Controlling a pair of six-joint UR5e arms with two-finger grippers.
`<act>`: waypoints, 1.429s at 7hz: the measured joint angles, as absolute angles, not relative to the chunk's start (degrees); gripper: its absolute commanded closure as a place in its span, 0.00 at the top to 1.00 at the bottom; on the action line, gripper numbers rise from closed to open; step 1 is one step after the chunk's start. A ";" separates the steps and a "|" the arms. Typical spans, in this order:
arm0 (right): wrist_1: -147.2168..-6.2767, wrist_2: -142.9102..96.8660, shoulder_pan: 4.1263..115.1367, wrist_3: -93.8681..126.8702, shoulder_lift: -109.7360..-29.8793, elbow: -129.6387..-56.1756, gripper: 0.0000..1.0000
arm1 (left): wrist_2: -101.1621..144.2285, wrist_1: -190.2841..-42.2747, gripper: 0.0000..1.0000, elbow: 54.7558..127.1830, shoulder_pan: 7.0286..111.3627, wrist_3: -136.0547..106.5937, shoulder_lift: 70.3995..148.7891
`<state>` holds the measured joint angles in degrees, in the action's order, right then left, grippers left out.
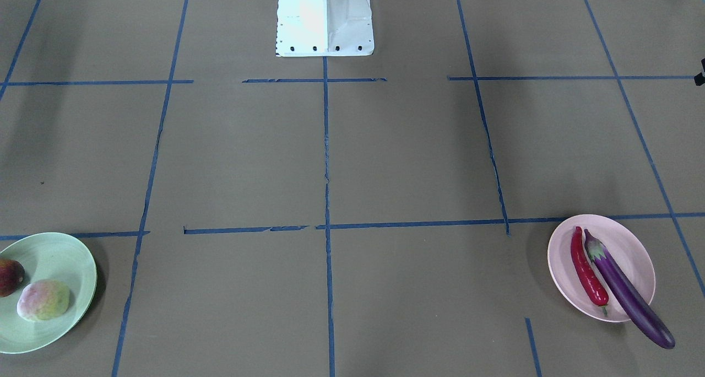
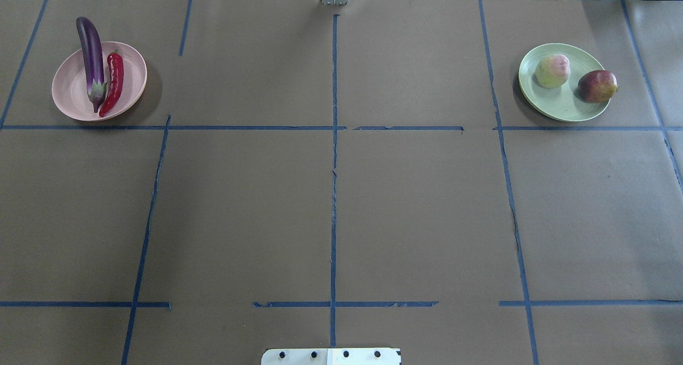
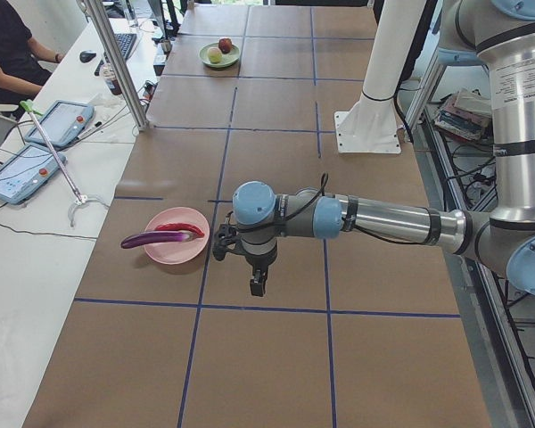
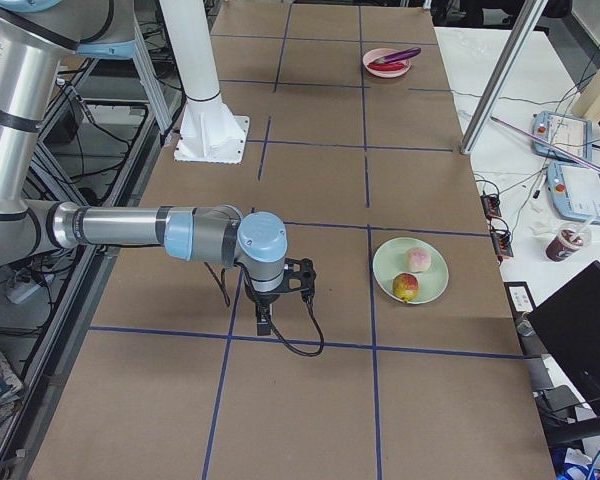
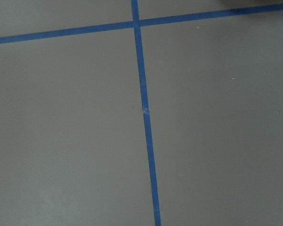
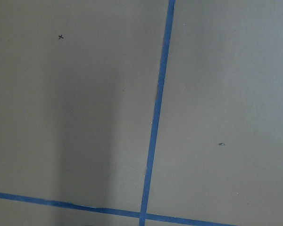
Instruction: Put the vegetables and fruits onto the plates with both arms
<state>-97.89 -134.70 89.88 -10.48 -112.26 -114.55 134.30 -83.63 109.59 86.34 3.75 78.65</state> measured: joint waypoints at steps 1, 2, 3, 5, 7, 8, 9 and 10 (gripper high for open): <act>-97.85 -134.68 89.79 -10.52 -112.33 -114.53 1.00 | 134.36 -83.68 1.00 110.88 86.45 3.65 78.36; -97.81 -134.70 89.77 -10.75 -112.44 -114.53 1.00 | 134.89 -83.94 1.00 111.53 86.57 3.59 78.15; -97.69 -134.75 89.74 -12.42 -112.68 -114.50 1.00 | 135.31 -84.00 1.00 111.52 86.60 3.40 78.06; -97.51 -134.84 89.71 -17.93 -113.05 -114.28 1.00 | 135.28 -83.42 1.00 110.59 86.59 3.29 78.04; -97.57 -134.97 89.71 -19.04 -113.02 -114.12 1.00 | 135.13 -83.14 1.00 110.23 86.54 3.41 77.95; -97.73 -134.97 89.73 -19.16 -112.95 -114.07 1.00 | 135.07 -83.04 1.00 110.10 86.48 3.49 77.68; -97.85 -134.90 89.73 -19.33 -112.85 -113.98 1.00 | 135.05 -82.97 1.00 109.84 86.46 3.60 77.37; -97.89 -134.84 89.73 -19.51 -112.78 -113.76 1.00 | 135.02 -82.92 1.00 109.48 86.46 3.71 77.21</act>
<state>-97.89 -134.84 89.73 -19.51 -112.78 -113.76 135.02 -82.92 109.48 86.46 3.71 77.21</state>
